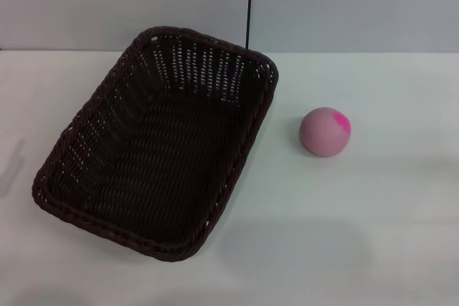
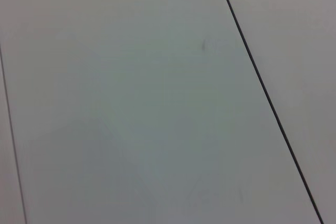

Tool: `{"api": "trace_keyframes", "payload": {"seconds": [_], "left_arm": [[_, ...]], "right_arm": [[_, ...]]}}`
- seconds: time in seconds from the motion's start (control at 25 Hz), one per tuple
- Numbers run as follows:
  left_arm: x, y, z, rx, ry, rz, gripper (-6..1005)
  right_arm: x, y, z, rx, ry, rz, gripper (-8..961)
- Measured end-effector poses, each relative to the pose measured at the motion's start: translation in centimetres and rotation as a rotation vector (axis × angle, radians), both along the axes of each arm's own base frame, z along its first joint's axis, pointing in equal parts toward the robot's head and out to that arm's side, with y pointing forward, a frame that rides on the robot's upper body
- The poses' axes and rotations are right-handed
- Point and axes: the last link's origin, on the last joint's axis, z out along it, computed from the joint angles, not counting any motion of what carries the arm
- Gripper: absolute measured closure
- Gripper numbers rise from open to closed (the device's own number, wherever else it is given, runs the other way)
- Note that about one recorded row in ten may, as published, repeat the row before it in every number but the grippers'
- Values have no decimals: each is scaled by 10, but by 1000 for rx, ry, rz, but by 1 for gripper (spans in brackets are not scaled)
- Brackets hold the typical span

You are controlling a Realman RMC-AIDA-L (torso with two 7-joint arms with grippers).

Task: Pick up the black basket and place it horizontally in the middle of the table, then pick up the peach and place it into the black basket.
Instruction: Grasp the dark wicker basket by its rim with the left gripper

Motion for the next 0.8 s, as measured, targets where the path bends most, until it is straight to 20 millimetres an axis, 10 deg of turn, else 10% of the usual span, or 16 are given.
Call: {"api": "trace_keyframes", "payload": {"seconds": [0.4,0.8], "left_arm": [[6,16,24,-149,-66,-44,342],[64,76,78,-548,101,-6,341]], "right_arm": [[-3,-2,-12,-2,92,13,241],[-2,-2,-10,2,78,8,241]]}}
